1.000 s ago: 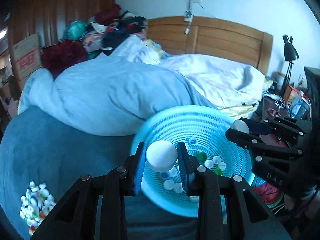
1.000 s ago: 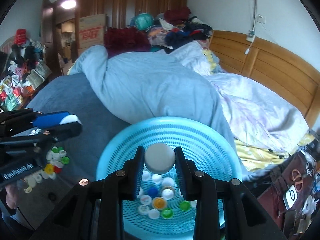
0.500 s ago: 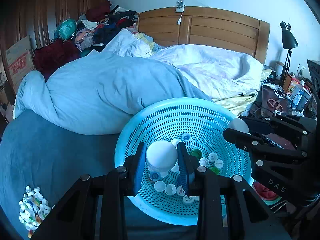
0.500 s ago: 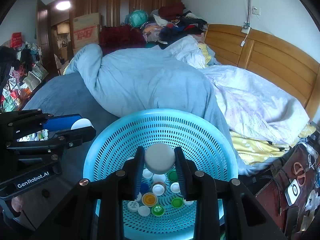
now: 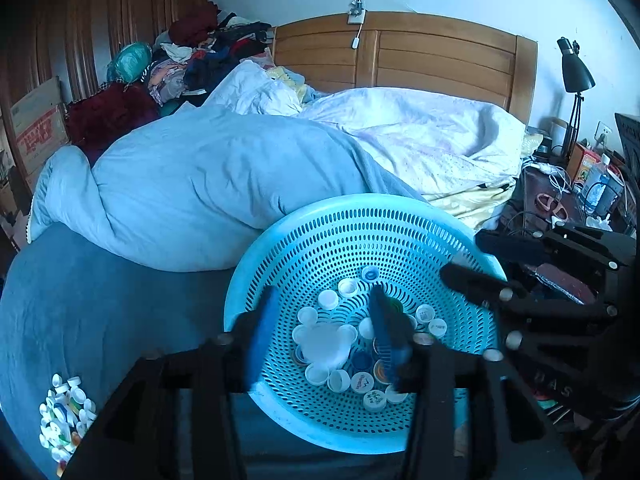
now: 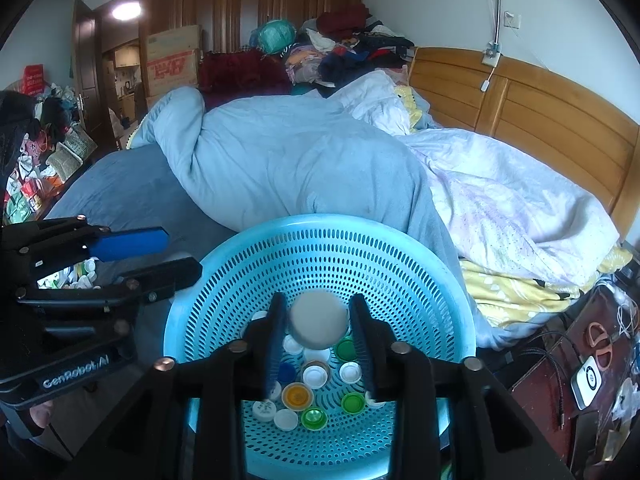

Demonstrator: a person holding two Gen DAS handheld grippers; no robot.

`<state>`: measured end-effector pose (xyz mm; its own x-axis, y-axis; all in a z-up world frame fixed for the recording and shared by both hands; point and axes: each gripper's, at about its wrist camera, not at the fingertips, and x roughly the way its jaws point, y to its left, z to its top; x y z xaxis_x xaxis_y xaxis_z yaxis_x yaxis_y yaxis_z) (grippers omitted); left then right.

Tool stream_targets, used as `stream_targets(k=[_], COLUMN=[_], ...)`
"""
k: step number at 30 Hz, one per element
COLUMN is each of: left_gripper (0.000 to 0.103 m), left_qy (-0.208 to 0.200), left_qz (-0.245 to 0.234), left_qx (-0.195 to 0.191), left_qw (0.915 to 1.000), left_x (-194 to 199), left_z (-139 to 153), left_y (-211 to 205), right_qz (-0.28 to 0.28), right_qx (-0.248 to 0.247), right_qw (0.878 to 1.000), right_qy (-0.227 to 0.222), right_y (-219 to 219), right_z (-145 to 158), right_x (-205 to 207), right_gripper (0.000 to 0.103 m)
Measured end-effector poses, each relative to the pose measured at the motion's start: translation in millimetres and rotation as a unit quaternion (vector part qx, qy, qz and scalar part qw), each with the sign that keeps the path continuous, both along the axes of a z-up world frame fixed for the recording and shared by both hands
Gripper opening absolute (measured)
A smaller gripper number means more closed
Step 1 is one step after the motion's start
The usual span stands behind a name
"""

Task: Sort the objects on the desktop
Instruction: 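Move both open grippers back toward the cap pile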

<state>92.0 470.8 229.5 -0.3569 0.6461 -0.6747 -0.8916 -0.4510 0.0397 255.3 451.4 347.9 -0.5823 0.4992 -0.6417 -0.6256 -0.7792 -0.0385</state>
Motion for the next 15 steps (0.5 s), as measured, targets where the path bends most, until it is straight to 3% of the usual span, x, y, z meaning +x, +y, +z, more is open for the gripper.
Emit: stream_targets(k=[1, 2, 15], left_gripper=[0.044, 0.045, 0.045], left_qy=[0.001, 0.001, -0.006], left_qz=[0.001, 0.002, 0.008], left_qx=[0.001, 0.001, 0.008], left_qw=[1.0000, 1.0000, 0.9999], left_x=[0.3, 0.1, -3.1], left_z=[0.4, 0.7, 1.4], left_y=[-0.1, -0.6, -10.5], right_qz=[-0.002, -0.003, 0.006], right_qx=[0.003, 0.006, 0.005], right_qw=[1.000, 1.000, 1.000], right_qy=[0.002, 0.002, -0.001], right_y=[-0.1, -0.4, -12.8], right_z=[0.5, 0.6, 3.2], right_x=[0.8, 1.5, -5.6], right_gripper=[0.062, 0.062, 0.063])
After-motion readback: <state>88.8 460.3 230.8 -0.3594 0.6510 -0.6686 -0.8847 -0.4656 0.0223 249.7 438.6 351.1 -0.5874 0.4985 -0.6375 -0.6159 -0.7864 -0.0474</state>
